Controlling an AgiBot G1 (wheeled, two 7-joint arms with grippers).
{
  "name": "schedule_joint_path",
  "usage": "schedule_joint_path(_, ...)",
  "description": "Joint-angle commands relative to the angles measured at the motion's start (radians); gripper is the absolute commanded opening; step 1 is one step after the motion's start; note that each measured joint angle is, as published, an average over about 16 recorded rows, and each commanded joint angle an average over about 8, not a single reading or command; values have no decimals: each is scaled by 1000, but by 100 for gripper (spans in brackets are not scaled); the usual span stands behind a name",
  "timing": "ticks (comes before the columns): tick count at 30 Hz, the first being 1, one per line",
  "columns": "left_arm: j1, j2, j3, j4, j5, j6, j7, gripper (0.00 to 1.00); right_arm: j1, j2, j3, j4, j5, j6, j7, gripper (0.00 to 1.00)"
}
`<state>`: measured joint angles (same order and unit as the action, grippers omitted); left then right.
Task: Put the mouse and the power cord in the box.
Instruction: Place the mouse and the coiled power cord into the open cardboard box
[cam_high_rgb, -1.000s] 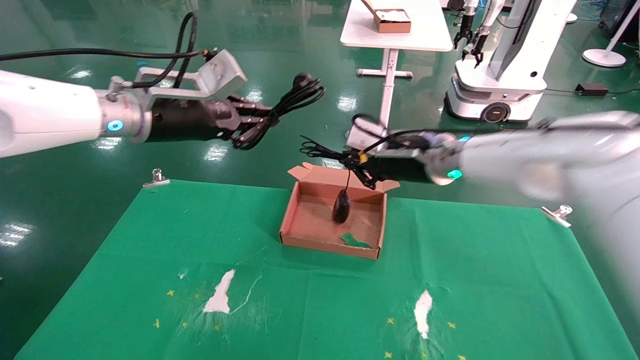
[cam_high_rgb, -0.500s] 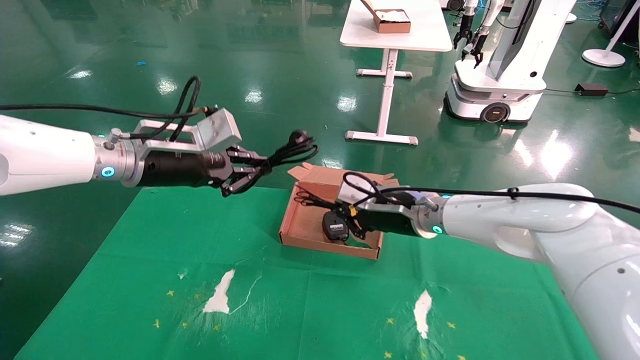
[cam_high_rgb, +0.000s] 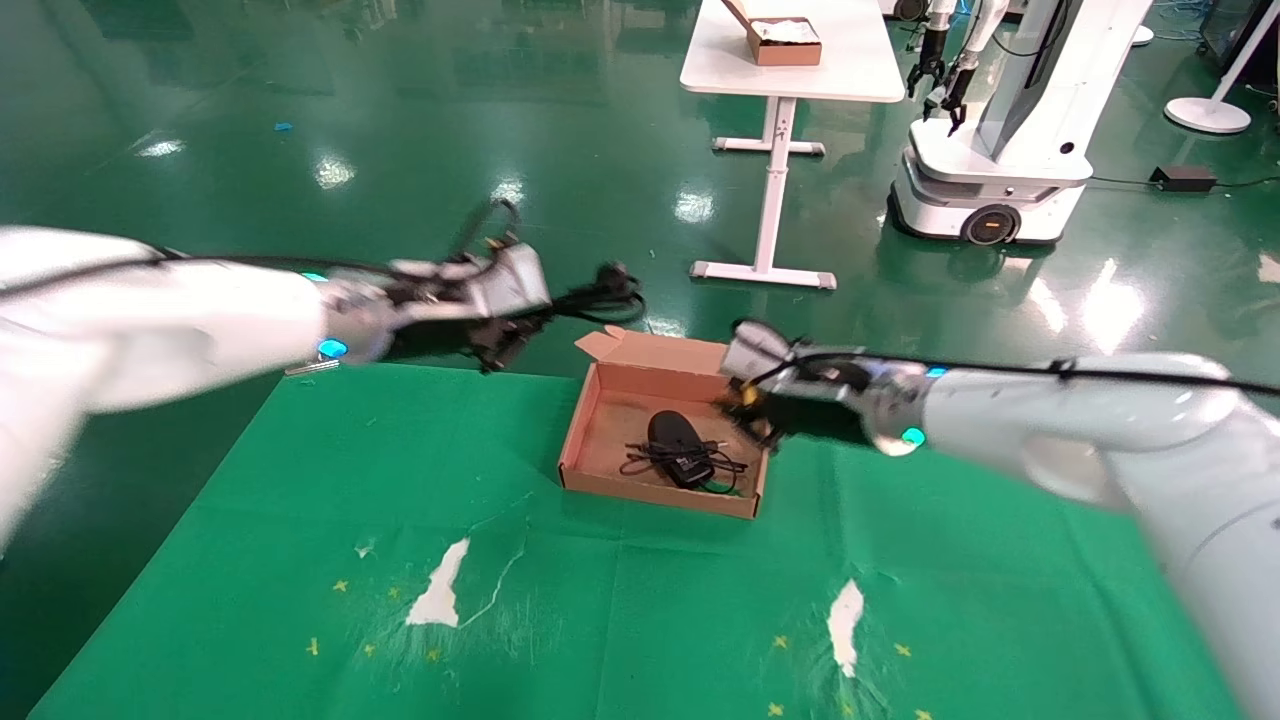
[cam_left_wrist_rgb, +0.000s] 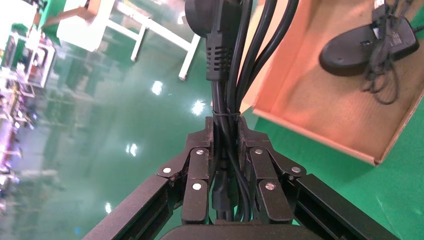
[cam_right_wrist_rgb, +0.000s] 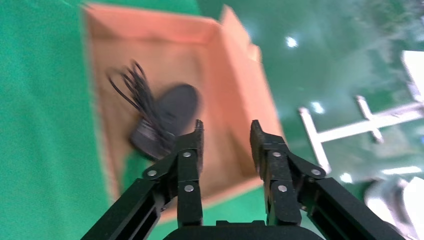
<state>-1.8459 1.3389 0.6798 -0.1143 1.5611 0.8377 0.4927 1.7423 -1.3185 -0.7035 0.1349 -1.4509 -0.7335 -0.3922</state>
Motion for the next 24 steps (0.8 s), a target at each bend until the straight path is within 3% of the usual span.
schedule_joint_path(1, 27, 26, 5, -23, 7, -60, 23, 0, 18, 3, -2, -14, -2, 33, -11, 100)
schedule_joint_path(4, 71, 30, 18, -97, -14, -53, 31, 0, 90, 48, 0, -27, -5, 49, -46, 100)
schedule_joint_path(9, 125, 31, 52, -196, -73, -9, 4, 0, 175, 115, 3, -39, -4, -14, -96, 100)
schedule_joint_path(15, 151, 33, 135, -266, -120, 33, -63, 0, 196, 124, 9, -64, 6, -63, -131, 100)
schedule_joint_path(21, 137, 34, 233, -281, -124, -59, -162, 0, 202, 120, 15, -84, 15, -68, -155, 100)
schedule_joint_path(23, 133, 34, 261, -281, -127, -105, -206, 5, 203, 119, 17, -90, 17, -69, -162, 100)
schedule_joint_path(24, 131, 34, 275, -282, -130, -126, -228, 14, 204, 119, 18, -92, 18, -70, -165, 100)
